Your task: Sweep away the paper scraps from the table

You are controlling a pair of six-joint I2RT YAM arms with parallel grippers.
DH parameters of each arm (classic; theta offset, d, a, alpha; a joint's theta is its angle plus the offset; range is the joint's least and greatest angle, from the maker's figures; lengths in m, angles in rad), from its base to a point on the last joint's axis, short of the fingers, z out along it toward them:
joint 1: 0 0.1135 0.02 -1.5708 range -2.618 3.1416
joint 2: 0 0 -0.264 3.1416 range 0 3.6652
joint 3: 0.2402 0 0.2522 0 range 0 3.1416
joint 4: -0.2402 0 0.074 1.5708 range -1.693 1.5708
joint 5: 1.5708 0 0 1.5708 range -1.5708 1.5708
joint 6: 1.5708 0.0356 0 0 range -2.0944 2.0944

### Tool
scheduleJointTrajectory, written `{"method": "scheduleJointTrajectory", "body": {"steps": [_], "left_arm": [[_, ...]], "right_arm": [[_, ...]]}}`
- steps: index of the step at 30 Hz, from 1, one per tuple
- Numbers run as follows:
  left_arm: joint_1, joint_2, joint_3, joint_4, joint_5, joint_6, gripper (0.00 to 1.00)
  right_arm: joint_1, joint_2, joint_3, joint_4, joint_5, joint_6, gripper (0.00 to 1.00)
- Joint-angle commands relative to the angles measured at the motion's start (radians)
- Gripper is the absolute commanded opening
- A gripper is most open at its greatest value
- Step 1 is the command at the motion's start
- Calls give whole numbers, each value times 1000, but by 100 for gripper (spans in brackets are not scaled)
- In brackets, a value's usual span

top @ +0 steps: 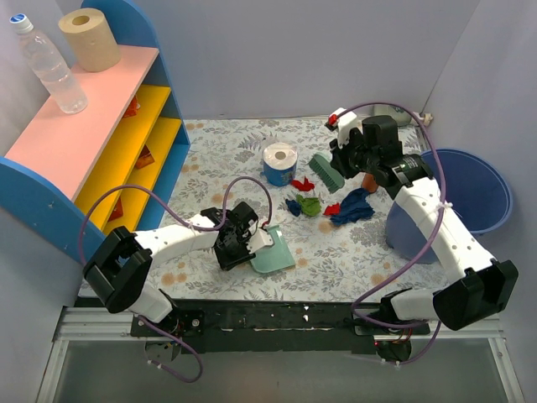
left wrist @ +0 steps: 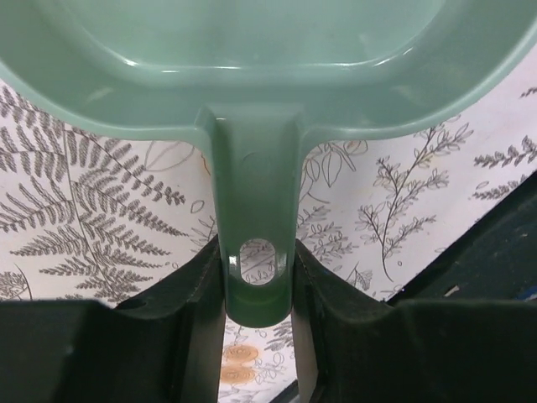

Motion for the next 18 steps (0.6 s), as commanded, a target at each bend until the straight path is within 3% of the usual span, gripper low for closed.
{"method": "scheduleJointTrajectory", "body": {"steps": [1, 4, 9, 18], "left_arm": [[9, -20, 0, 110, 26, -44, 37], [23, -51, -11, 144, 35, -44, 45], [28, -140, -111, 226, 32, -7, 45], [57, -188, -149, 253, 70, 8, 36]], "right_arm": [[5, -53, -14, 88, 11, 1, 1], [8, -45, -45, 129, -3, 16, 1], [8, -16, -37, 146, 52, -8, 1], [8, 50, -9, 122, 58, 5, 1]]}}
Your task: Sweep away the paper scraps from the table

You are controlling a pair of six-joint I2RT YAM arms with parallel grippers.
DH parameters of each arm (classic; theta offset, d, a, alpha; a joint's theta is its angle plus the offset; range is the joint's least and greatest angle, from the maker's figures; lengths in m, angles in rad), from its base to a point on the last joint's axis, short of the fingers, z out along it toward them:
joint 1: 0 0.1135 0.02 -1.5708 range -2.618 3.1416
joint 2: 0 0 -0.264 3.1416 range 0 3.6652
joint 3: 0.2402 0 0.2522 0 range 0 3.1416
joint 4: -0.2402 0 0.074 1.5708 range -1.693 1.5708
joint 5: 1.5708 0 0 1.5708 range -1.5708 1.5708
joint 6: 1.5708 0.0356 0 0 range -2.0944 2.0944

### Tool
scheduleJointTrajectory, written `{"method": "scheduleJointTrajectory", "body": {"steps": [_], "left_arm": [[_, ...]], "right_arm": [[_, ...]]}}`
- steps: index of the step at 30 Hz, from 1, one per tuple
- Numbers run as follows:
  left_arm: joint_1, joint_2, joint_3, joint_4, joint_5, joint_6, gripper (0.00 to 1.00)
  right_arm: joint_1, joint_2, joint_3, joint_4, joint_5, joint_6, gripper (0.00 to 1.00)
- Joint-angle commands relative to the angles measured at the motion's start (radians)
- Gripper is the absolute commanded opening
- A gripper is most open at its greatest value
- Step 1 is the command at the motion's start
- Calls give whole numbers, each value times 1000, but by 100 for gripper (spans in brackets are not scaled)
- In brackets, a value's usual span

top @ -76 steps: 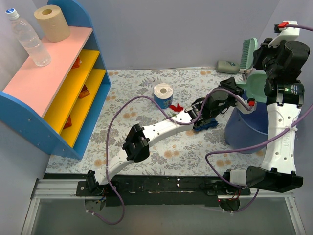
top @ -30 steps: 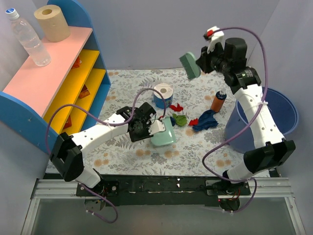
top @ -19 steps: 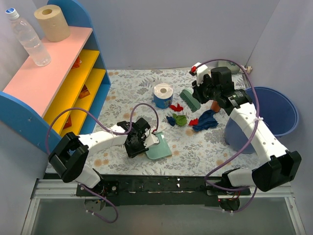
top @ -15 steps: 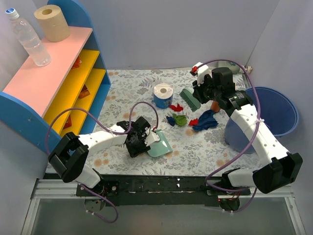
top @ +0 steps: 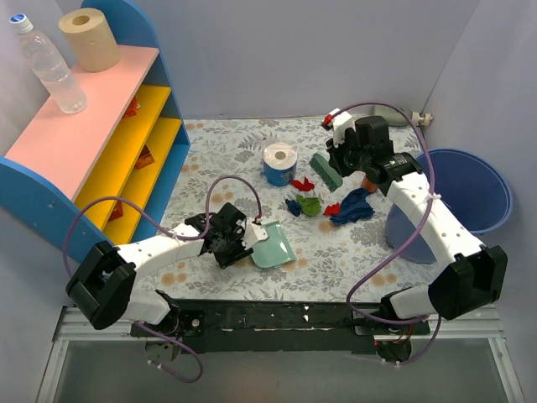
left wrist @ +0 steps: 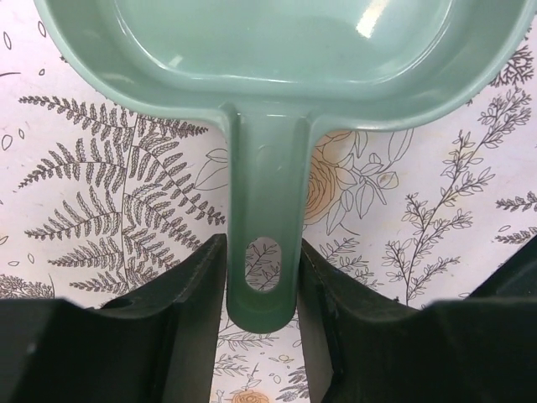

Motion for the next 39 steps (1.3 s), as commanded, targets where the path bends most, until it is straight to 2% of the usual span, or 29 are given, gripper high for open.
{"method": "scheduleJointTrajectory", "body": {"steps": [1, 4, 6, 7, 11, 20, 27, 35, 39], "left_arm": [[8, -65, -23, 37, 53, 24, 35], [10, -70, -23, 40, 69, 34, 29], [18, -61, -14, 30, 77, 36, 19], [19, -57, -6, 25, 80, 37, 10], [31, -54, 40, -24, 83, 27, 0], [41, -44, 110, -130, 26, -12, 0], [48, -13, 122, -99, -14, -18, 0], [50, 76, 181, -73, -54, 4, 0], [50, 122, 211, -64, -35, -4, 0]], "right_arm": [[4, 15, 26, 43, 18, -6, 1], [4, 35, 5, 34, 36, -13, 1], [4, 51, -5, 44, 62, -15, 1], [4, 58, -8, 49, 73, -15, 1], [4, 107, 4, 74, 143, -9, 1], [8, 260, 119, 129, 219, 5, 1], [38, 357, 184, 117, 219, 32, 1], [82, 368, 104, 98, 182, 75, 1], [126, 317, 28, 86, 136, 132, 1]]}}
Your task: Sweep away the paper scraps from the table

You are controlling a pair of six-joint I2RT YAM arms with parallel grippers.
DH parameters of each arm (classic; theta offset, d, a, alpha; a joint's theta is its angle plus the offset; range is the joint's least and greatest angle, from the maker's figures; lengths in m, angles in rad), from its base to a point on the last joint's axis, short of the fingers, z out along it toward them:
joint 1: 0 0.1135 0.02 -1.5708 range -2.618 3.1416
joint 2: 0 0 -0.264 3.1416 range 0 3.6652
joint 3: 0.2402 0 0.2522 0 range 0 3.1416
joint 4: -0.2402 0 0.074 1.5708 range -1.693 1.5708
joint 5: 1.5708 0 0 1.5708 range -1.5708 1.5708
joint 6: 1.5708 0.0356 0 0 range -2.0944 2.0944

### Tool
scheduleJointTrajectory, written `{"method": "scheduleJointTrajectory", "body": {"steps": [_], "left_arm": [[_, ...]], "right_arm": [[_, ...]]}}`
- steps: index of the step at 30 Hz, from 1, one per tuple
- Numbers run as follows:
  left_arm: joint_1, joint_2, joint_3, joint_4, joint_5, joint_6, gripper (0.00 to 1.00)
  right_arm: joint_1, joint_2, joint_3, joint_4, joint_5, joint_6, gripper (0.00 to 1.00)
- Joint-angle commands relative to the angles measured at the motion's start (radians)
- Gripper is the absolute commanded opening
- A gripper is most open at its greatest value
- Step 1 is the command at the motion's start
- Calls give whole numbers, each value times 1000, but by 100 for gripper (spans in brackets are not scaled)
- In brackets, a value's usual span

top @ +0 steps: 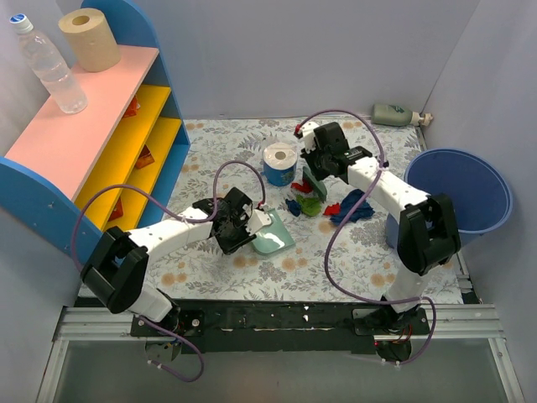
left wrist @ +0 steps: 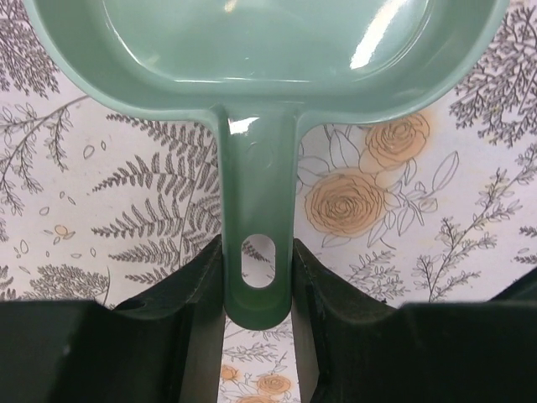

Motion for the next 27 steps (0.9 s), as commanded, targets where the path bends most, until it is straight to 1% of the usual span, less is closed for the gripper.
{"method": "scheduleJointTrajectory", "body": {"steps": [1, 4, 9, 13, 18, 22, 27], "left_arm": [[5, 33, 58, 35, 8, 1, 0], [5, 64, 78, 45, 15, -6, 0], [3, 95, 113, 56, 29, -22, 0], [5, 92, 115, 56, 37, -34, 0], [5, 58, 85, 55, 34, -23, 0], [5, 21, 62, 50, 19, 1, 0], [5, -25, 32, 32, -4, 44, 0]], "right_arm": [[62, -69, -70, -9, -81, 80, 1], [108, -106, -98, -21, -181, 126, 1], [157, -173, -84, -78, -306, 174, 1], [157, -224, -81, -103, -258, 159, 1], [142, -287, -67, -146, -202, 64, 1], [139, -331, -93, -132, -137, 22, 1], [137, -359, -125, -121, -94, -34, 1]]}}
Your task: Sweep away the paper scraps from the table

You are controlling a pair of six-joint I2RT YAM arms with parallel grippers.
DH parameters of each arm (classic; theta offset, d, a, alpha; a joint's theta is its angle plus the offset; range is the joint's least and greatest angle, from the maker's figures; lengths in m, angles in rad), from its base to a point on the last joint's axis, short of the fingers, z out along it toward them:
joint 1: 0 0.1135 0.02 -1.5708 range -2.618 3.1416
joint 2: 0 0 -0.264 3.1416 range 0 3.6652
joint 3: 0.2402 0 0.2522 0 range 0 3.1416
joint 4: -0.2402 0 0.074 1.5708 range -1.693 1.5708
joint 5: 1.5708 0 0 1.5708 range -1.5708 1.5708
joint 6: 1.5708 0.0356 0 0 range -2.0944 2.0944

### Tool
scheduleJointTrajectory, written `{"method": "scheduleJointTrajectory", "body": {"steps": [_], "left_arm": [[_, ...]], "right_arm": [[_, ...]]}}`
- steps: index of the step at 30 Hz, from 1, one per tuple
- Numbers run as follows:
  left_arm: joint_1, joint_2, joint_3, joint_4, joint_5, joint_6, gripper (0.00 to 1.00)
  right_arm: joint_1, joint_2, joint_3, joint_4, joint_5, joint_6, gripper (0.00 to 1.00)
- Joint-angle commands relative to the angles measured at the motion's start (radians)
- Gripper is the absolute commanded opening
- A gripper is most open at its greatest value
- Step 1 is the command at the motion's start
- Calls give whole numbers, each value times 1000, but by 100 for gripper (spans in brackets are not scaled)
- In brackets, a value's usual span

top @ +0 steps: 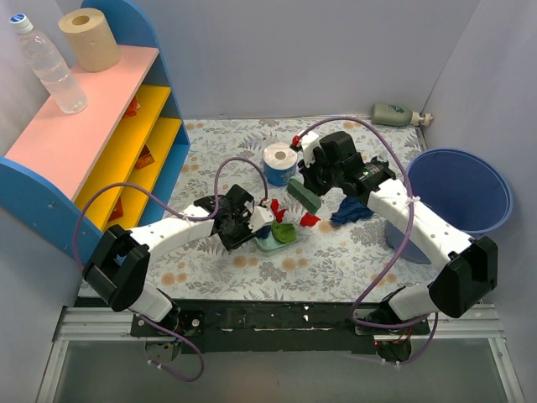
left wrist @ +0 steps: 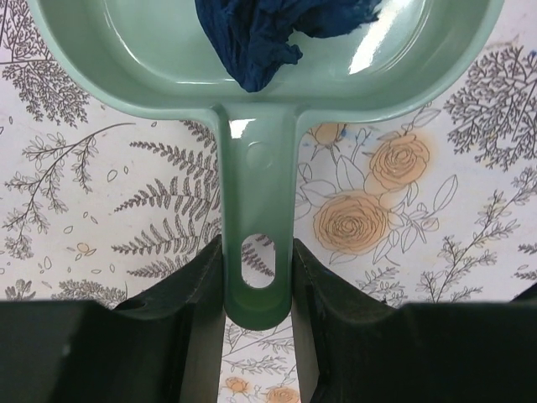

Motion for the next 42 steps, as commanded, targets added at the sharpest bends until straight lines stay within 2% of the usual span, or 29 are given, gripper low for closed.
{"method": "scheduleJointTrajectory", "body": {"steps": [1, 12, 17, 21, 26, 29, 31, 36, 42], "left_arm": [[5, -86, -17, -16, -18, 59, 0], [8, -139, -31, -108, -54, 191, 0], [10, -169, -38, -144, -54, 193, 0], [10, -179, -57, -144, -40, 184, 0], [10, -185, -64, -128, -34, 182, 0], [10, -192, -73, -122, -31, 182, 0], [8, -195, -87, -116, -32, 181, 0], [10, -196, -97, -115, -11, 175, 0], [10, -178, -84, -105, 0, 153, 0]], "right_arm": [[-3, -35, -24, 17, 82, -76, 1], [-5, 26, 8, 56, 104, -45, 1], [-5, 49, 13, 76, -31, 5, 1], [-12, 41, -62, 71, -48, 61, 1], [-124, 34, -131, 37, -74, 134, 1], [-219, 40, -120, 40, -26, 102, 1], [-241, 49, -84, 31, -2, 78, 1], [-227, 55, 45, -6, -72, 59, 1], [-144, 78, 23, 25, -83, 67, 1]]}}
